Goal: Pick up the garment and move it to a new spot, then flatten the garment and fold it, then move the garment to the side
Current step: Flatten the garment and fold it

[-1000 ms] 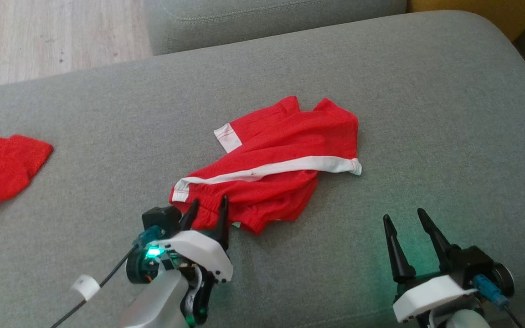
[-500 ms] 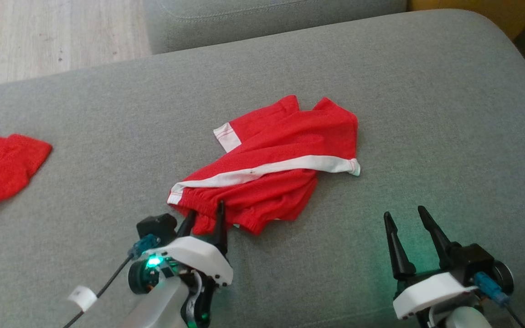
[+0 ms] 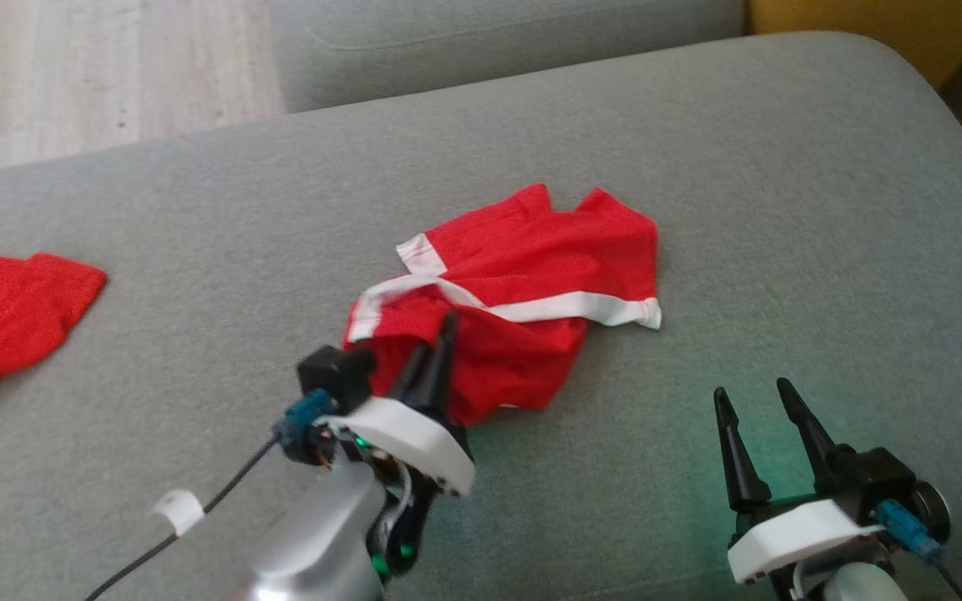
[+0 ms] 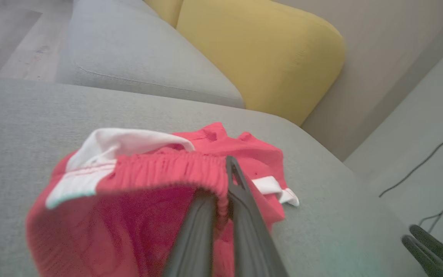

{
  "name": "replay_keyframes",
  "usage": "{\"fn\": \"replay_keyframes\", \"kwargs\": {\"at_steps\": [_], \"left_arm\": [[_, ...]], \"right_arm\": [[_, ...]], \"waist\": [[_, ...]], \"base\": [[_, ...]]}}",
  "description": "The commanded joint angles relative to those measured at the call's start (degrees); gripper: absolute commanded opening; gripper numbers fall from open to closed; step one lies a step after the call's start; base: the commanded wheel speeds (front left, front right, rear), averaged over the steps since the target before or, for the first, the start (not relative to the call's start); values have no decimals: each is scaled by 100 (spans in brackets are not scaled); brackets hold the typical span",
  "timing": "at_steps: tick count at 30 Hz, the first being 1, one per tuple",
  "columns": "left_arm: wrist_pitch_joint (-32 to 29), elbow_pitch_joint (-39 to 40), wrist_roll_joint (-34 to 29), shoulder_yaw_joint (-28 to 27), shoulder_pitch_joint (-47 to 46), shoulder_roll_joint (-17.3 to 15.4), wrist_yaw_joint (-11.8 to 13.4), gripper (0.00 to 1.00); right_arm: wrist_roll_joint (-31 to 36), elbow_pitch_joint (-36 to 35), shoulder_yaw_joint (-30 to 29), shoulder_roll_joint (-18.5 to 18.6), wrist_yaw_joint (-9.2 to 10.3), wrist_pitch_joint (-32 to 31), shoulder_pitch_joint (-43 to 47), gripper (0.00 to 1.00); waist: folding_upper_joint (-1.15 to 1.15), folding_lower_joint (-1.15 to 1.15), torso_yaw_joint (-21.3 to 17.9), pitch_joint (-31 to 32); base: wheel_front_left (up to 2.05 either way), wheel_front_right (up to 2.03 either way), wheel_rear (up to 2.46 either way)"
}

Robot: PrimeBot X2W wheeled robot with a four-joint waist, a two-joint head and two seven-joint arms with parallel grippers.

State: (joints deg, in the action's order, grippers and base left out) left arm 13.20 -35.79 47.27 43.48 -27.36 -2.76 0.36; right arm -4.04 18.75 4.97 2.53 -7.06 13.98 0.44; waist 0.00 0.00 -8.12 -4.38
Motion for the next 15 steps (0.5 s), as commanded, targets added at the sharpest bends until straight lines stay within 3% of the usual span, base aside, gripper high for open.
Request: {"fn": "replay_keyframes", "kwargs": {"at_steps": [1, 7, 15], "left_arm": [[-49, 263, -47, -24, -43, -74, -154, 0], [-613, 691, -24, 392, 411, -488, -448, 0], [-991, 837, 60, 514, 985, -1034, -333, 0]], "right_arm": [[-30, -148, 116, 34, -43, 84, -159, 100], [-75, -98, 92, 34, -43, 91, -92, 100], [-95, -57, 69, 34, -43, 96, -29, 100]], "waist": [[0, 0, 107, 69], [0, 0, 381, 239], [0, 0, 585, 430]], "base": [[0, 0, 0], [0, 0, 0], [0, 0, 0]]}}
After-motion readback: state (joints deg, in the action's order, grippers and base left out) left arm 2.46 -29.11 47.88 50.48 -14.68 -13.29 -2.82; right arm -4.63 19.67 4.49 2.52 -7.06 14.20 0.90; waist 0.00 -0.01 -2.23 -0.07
